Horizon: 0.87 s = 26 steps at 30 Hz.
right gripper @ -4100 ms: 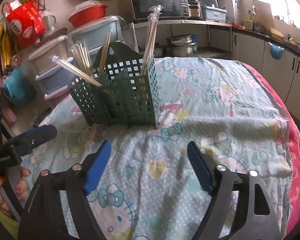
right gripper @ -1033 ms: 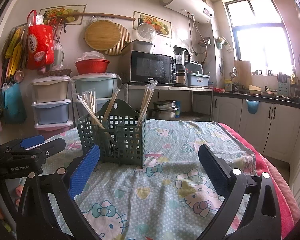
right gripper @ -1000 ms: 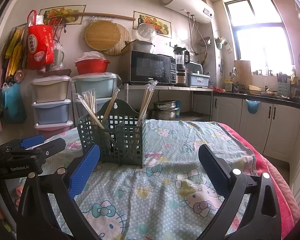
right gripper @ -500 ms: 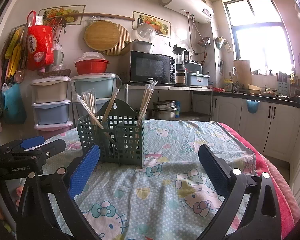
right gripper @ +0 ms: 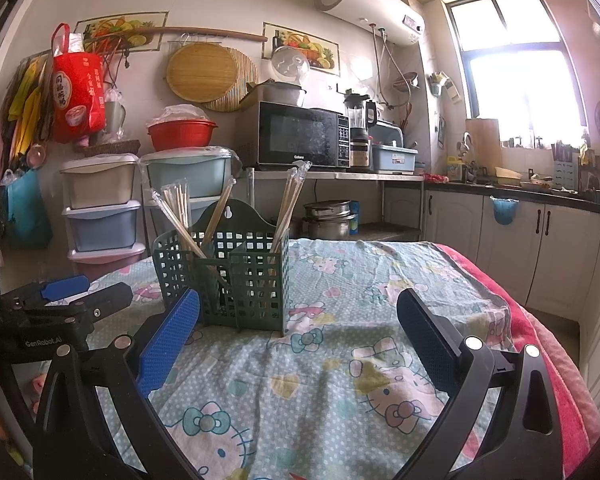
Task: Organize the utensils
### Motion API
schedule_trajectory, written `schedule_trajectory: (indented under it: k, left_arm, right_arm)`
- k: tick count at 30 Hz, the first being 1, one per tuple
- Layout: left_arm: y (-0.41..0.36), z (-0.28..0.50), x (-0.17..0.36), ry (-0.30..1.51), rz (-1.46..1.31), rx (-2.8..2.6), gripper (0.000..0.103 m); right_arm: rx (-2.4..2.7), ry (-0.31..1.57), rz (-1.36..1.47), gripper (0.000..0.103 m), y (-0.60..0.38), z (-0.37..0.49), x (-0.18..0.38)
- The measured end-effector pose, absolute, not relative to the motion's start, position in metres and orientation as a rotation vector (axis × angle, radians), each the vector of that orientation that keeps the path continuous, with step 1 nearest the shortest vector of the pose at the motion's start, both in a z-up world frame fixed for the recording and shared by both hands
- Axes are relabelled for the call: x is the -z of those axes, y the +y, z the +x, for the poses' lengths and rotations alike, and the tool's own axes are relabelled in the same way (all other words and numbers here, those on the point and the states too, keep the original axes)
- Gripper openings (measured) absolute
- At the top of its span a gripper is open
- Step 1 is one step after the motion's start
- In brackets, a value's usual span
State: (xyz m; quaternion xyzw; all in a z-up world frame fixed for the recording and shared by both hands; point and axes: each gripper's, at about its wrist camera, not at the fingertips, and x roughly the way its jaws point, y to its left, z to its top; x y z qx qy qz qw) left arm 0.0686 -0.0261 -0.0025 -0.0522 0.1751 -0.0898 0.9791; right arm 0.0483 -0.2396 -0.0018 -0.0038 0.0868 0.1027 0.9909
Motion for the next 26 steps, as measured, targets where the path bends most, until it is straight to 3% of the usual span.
schedule_trajectory:
  k: [19,24,26]
  left_arm:
    - [-0.023,0.074,0.005,0.372,-0.116,0.145,0.092]
    - [0.011,0.098,-0.005,0.478,-0.133,0.073,0.092]
    - [0.031,0.120,-0.005,0.530,-0.095,-0.005,0.092]
  right_arm:
    - [-0.169,0.190,0.026,0.096,-0.243,0.052,-0.001]
    - [-0.051,0.332,0.089,0.096,-0.283,0.089,-0.013]
    - [0.021,0.492,0.120,0.096,-0.312,0.125,-0.010]
